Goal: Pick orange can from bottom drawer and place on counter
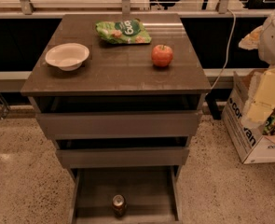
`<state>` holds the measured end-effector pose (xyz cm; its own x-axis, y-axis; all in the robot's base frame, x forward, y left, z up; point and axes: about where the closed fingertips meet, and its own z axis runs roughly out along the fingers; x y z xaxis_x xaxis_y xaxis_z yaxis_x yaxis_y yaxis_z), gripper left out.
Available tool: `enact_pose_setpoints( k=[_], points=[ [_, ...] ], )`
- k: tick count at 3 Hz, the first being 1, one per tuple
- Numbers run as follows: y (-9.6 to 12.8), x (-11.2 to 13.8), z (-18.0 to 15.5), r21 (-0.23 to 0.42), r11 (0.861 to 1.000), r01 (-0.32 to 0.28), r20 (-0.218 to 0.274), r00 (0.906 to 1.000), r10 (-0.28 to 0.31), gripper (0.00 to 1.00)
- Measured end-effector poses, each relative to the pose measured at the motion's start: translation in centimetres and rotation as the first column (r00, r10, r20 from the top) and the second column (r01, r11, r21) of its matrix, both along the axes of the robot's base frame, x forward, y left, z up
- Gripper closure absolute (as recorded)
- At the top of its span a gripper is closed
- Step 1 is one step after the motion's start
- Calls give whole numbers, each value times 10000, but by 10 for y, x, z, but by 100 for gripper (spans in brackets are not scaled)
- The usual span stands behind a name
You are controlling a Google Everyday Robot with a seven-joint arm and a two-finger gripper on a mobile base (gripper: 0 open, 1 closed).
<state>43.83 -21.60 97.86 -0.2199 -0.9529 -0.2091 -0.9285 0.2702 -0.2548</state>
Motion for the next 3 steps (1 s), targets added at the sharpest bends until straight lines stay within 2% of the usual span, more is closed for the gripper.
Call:
enact_pose_setpoints(
  k=[2, 3],
  points=[
    [0, 5, -9, 166, 9998, -70, -35, 10000, 71, 0],
    [18, 15, -70, 1350, 9895, -520, -528, 9968, 596, 0]
  ],
)
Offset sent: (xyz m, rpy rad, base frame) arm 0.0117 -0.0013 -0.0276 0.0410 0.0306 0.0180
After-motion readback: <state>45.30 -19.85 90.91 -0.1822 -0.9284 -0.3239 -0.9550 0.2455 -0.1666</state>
